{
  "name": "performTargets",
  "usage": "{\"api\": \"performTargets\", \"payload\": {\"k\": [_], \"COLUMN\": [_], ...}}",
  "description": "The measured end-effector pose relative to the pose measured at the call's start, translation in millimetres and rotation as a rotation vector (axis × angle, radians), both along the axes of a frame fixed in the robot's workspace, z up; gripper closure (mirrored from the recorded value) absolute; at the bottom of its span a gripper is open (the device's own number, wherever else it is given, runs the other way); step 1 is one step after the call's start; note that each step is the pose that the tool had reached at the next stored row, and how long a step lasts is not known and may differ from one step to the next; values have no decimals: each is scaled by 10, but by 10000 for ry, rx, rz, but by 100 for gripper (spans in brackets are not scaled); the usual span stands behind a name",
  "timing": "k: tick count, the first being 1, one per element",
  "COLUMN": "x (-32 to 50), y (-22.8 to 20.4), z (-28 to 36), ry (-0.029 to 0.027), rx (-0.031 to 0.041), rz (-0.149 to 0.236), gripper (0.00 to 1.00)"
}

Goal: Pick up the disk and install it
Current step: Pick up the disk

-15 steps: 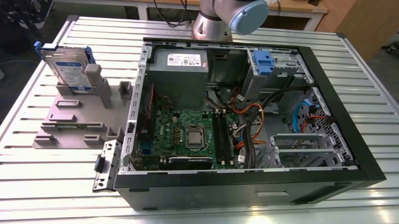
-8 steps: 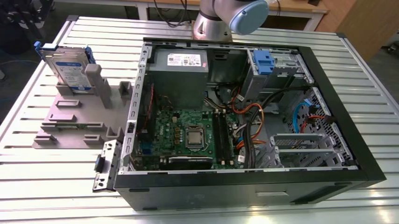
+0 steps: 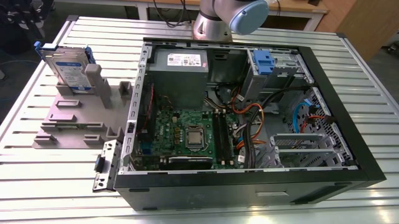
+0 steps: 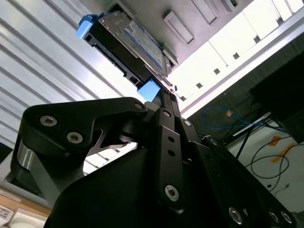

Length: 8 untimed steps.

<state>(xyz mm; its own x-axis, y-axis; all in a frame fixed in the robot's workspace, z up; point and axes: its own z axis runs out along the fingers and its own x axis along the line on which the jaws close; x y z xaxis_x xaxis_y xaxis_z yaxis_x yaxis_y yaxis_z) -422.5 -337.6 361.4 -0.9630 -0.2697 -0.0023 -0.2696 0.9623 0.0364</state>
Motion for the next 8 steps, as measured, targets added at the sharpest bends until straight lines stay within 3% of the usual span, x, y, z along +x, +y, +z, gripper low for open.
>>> {"api": "performTargets", "payload": {"k": [8], "x": [0], "y": [0], "z": [0], "ry": [0], "rx": [0], "rz": [1059], "gripper": [89]}}
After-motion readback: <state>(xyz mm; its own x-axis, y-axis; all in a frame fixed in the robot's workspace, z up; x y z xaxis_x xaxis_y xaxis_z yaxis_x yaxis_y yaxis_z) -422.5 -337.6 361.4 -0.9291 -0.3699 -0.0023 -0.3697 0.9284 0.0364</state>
